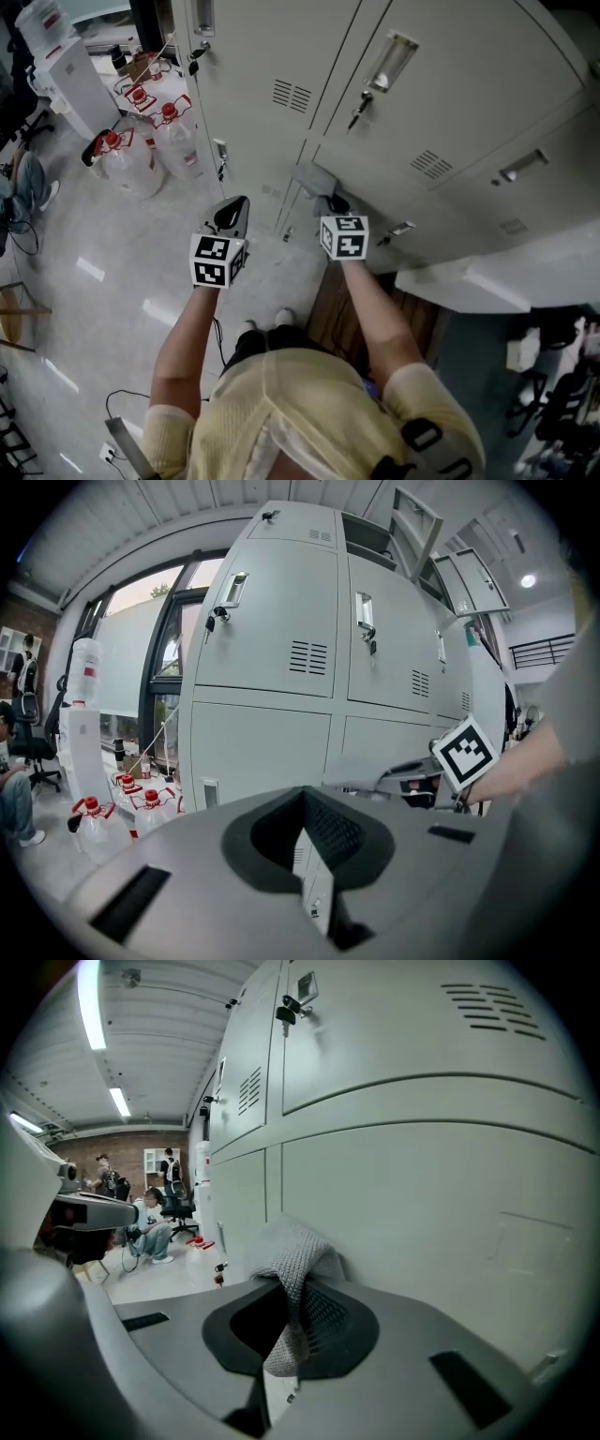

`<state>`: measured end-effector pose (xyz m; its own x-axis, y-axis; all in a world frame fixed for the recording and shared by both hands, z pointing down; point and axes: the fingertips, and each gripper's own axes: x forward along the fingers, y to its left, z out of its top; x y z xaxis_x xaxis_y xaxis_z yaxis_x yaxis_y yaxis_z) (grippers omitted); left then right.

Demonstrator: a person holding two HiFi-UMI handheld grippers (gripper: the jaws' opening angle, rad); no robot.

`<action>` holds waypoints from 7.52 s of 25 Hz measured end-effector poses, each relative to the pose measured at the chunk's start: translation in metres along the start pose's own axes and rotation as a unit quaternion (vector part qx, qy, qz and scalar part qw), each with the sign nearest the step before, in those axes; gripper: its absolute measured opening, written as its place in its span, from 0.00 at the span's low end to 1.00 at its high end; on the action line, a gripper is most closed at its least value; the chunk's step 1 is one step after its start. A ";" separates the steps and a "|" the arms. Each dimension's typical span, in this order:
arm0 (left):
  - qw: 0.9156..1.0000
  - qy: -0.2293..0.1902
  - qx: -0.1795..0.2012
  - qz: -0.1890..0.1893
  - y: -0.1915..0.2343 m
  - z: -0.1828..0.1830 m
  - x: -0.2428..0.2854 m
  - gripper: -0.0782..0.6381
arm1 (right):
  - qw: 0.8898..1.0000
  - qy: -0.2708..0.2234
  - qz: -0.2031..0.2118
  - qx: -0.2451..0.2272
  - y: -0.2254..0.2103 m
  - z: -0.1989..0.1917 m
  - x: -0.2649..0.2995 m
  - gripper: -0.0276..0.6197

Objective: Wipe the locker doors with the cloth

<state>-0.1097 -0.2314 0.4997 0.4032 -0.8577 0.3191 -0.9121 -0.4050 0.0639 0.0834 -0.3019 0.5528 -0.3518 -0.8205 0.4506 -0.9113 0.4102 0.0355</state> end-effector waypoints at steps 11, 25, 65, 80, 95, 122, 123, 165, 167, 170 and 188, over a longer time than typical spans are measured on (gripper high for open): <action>1.000 0.008 0.003 -0.026 -0.016 -0.003 0.011 0.11 | 0.998 0.000 -0.054 0.020 -0.045 -0.013 -0.029 0.06; 0.994 0.013 0.033 -0.100 -0.077 0.002 0.050 0.11 | 0.987 0.005 -0.147 0.059 -0.122 -0.049 -0.091 0.06; 0.999 0.042 0.005 -0.010 -0.010 -0.060 0.014 0.11 | 0.998 0.029 0.043 0.032 0.024 -0.064 -0.012 0.06; 0.998 0.057 -0.010 0.018 0.008 -0.074 0.011 0.11 | 0.998 0.063 0.012 0.018 -0.007 -0.062 0.029 0.06; 0.997 0.062 0.011 -0.034 -0.034 -0.062 0.046 0.11 | 0.996 0.059 -0.052 0.041 -0.070 -0.081 -0.017 0.06; 0.989 0.039 0.042 -0.135 -0.125 -0.040 0.087 0.11 | 0.987 0.039 -0.123 0.095 -0.136 -0.105 -0.091 0.06; 0.989 0.041 0.041 -0.135 -0.125 -0.042 0.087 0.11 | 0.988 0.037 -0.113 0.097 -0.130 -0.105 -0.090 0.06; 0.996 0.086 0.017 -0.019 -0.021 -0.104 0.077 0.11 | 0.987 0.154 0.034 -0.019 -0.011 -0.137 0.055 0.06; 0.996 0.085 0.019 -0.026 -0.027 -0.104 0.081 0.11 | 0.987 0.155 0.024 -0.019 -0.022 -0.143 0.050 0.06; 0.995 0.086 0.023 -0.038 -0.036 -0.103 0.085 0.11 | 0.988 0.156 0.014 -0.009 -0.032 -0.144 0.040 0.06; 0.991 0.081 0.047 -0.094 -0.087 -0.092 0.109 0.11 | 0.984 0.166 -0.064 0.017 -0.102 -0.169 -0.009 0.06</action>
<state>0.0070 -0.2608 0.6161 0.5412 -0.7054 0.4577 -0.8079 -0.5871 0.0506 0.2156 -0.2691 0.6961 -0.1498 -0.6873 0.7107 -0.9524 0.2933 0.0830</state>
